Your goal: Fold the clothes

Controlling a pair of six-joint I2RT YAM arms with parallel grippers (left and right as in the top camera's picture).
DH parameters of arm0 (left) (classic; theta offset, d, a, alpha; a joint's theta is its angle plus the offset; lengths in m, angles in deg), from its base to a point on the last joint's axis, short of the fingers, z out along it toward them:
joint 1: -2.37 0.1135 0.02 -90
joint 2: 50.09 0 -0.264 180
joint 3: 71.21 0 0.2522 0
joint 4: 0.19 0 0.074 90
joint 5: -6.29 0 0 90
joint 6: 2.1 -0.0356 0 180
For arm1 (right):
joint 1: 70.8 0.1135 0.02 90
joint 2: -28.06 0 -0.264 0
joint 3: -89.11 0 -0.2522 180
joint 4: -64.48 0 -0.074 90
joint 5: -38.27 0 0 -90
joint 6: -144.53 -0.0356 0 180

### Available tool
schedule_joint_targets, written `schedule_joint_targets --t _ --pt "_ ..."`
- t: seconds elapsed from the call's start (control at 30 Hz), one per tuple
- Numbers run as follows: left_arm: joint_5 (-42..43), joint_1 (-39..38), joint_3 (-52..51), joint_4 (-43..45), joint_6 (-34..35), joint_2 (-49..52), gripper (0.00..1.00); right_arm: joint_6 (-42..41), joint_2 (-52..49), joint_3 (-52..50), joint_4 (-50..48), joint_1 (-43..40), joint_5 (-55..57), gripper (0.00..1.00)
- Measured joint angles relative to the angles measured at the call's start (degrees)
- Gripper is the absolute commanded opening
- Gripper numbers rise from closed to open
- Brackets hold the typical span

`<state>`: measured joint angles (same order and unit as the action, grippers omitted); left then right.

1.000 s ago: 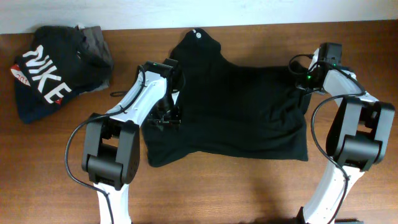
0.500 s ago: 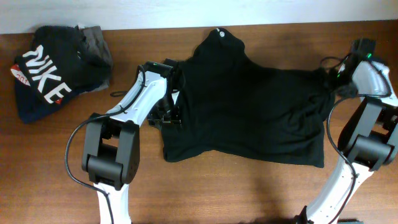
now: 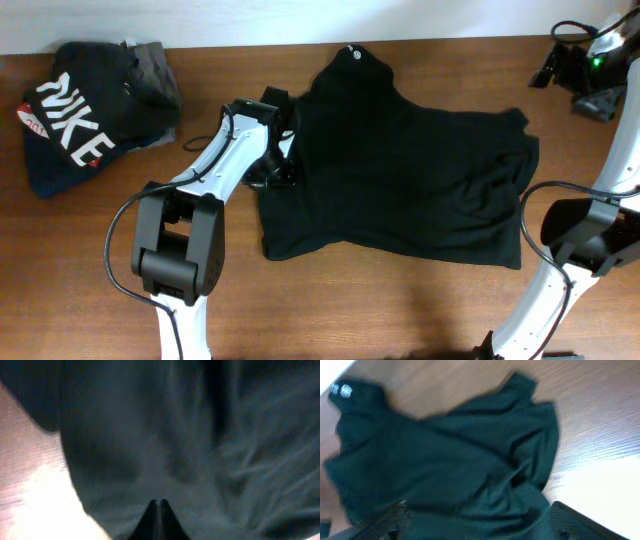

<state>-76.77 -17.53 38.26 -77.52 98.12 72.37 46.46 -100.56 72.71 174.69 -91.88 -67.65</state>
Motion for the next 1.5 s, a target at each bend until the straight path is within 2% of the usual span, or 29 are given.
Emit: schedule_joint_targets --t 0.3,0.43,0.8,1.1,1.2,1.5 --pt "0.4 -0.4 0.1 3.3 0.1 0.8 0.01 1.1 0.0 -0.1 0.5 9.4 -2.6 0.80" --pt "0.1 0.0 0.1 3.3 0.1 3.7 0.01 0.5 0.0 -0.1 0.5 12.8 -1.9 0.84" --pt "1.9 5.4 0.9 1.8 0.1 5.9 0.01 -0.3 0.0 -0.1 0.5 14.0 -0.9 0.86" --pt "0.9 13.8 1.2 -3.5 3.6 6.4 0.01 -0.7 0.0 -0.1 0.5 17.2 -0.8 0.92" --pt "-0.2 16.7 1.2 -6.1 4.4 6.6 0.01 -0.7 0.0 -0.1 0.5 19.1 -0.7 0.99" --pt "-8.7 21.4 1.2 -13.2 11.6 7.6 0.01 -1.0 0.0 -0.1 0.5 19.8 -0.6 0.99"
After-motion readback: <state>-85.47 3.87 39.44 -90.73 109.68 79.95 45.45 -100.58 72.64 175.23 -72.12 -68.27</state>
